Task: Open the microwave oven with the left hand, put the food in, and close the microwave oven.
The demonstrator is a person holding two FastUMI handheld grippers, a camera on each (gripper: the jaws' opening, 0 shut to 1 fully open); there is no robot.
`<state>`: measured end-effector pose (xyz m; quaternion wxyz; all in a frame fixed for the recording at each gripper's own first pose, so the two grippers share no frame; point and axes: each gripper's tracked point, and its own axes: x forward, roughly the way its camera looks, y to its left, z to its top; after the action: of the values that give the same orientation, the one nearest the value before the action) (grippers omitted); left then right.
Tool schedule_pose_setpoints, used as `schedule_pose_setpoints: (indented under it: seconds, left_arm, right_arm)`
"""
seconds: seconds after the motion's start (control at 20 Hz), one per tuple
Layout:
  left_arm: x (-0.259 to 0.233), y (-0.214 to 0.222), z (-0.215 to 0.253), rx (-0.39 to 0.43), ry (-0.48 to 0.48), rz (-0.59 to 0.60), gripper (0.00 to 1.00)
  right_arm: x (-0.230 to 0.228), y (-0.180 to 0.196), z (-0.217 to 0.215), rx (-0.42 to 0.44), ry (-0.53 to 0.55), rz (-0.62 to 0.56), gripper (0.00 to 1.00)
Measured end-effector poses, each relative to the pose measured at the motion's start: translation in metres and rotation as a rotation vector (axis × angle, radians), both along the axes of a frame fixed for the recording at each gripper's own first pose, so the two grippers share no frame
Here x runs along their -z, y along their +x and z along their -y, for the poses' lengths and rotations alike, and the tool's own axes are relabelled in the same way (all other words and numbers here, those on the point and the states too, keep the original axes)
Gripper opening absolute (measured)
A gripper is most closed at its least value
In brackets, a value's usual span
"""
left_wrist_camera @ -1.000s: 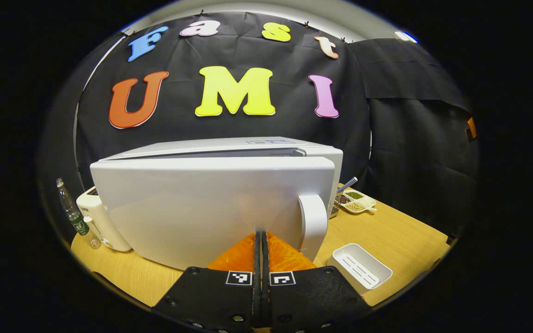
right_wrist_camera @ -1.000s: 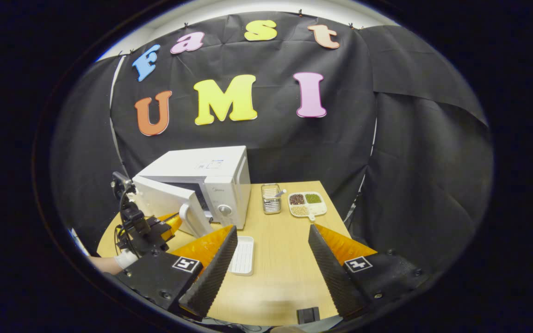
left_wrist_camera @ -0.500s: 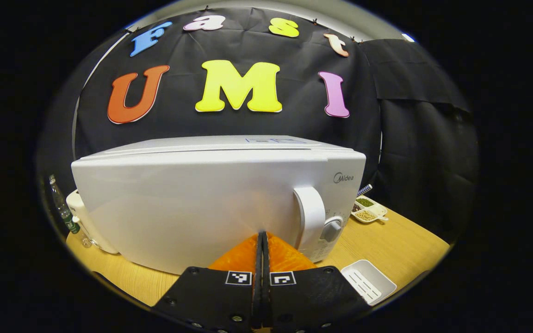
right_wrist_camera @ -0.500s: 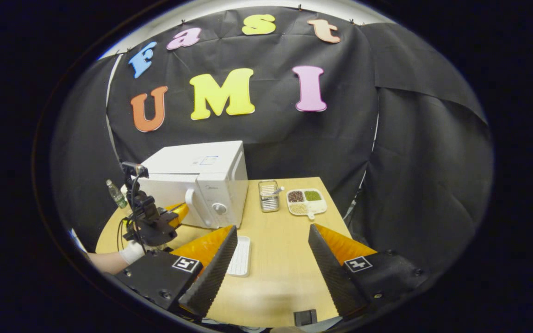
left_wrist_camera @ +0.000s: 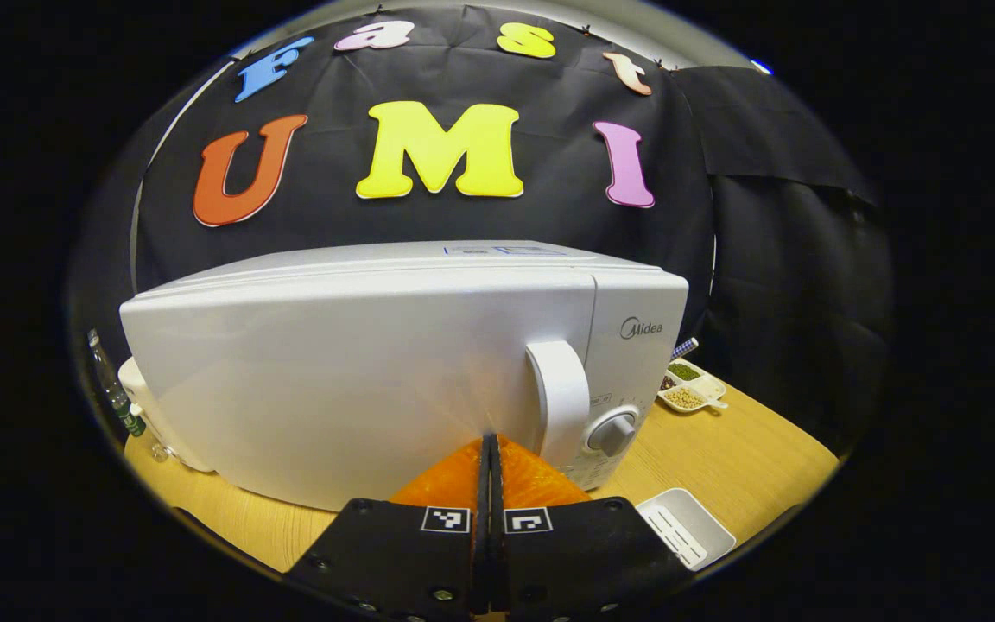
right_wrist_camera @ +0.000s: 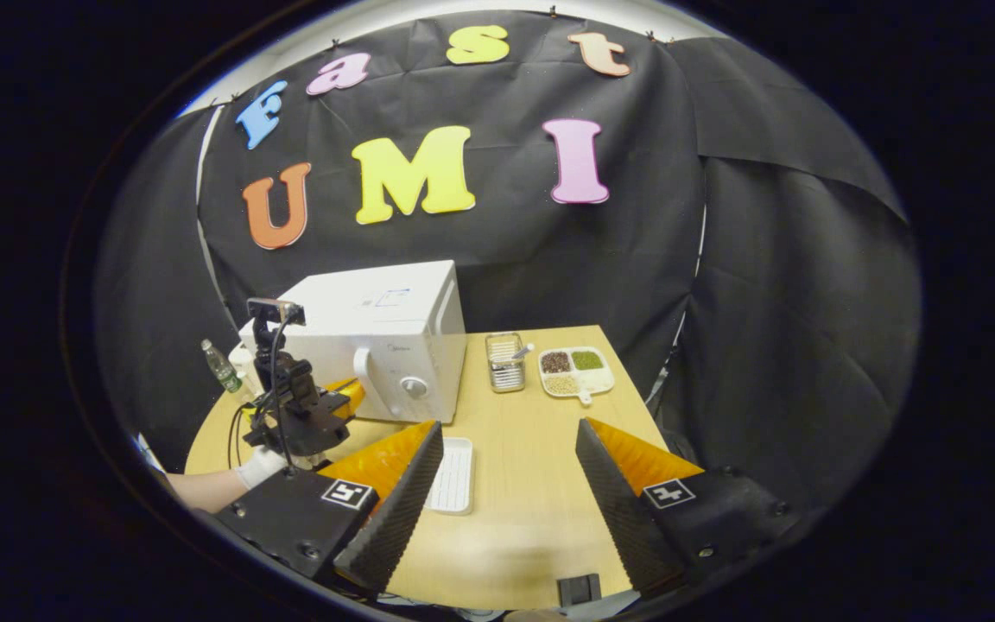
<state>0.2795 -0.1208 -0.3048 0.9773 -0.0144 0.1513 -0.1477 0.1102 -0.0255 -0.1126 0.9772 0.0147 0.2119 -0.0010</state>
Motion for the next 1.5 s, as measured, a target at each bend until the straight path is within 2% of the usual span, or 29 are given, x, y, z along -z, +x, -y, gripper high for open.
schedule_pose_setpoints:
  seconds: [0.05, 0.25, 0.45, 0.6, 0.85, 1.15, 1.3, 1.5]
  left_arm:
    - [0.0, -0.001, -0.004, -0.02, 0.009, -0.003, 0.0]
    - [-0.003, -0.018, -0.015, -0.047, 0.007, -0.001, 0.0]
    - [-0.007, -0.025, -0.031, -0.077, 0.076, 0.022, 0.01]
    - [-0.009, -0.042, -0.035, -0.08, 0.112, 0.009, 0.97]
    - [-0.04, -0.07, -0.039, -0.058, 0.111, 0.056, 0.97]
    - [-0.092, -0.138, -0.038, -0.001, 0.097, 0.102, 0.97]
    - [-0.129, -0.178, -0.042, -0.01, 0.065, 0.122, 0.97]
    - [-0.195, -0.233, -0.054, -0.075, 0.007, 0.165, 0.97]
  right_arm:
    - [0.001, -0.001, 0.0, 0.0, -0.01, 0.001, 0.99]
    - [0.004, -0.01, 0.004, 0.015, -0.014, 0.008, 0.99]
    - [0.011, -0.025, 0.005, 0.03, -0.019, 0.014, 0.99]
    - [0.016, -0.037, 0.006, 0.042, -0.021, 0.012, 0.99]
    - [0.017, -0.066, 0.008, 0.083, -0.013, 0.033, 0.99]
    - [-0.001, -0.103, 0.01, 0.116, -0.045, 0.104, 0.99]
    - [-0.02, -0.113, 0.011, 0.092, -0.046, 0.158, 0.99]
    - [-0.037, -0.121, 0.011, 0.005, -0.033, 0.211, 0.98]
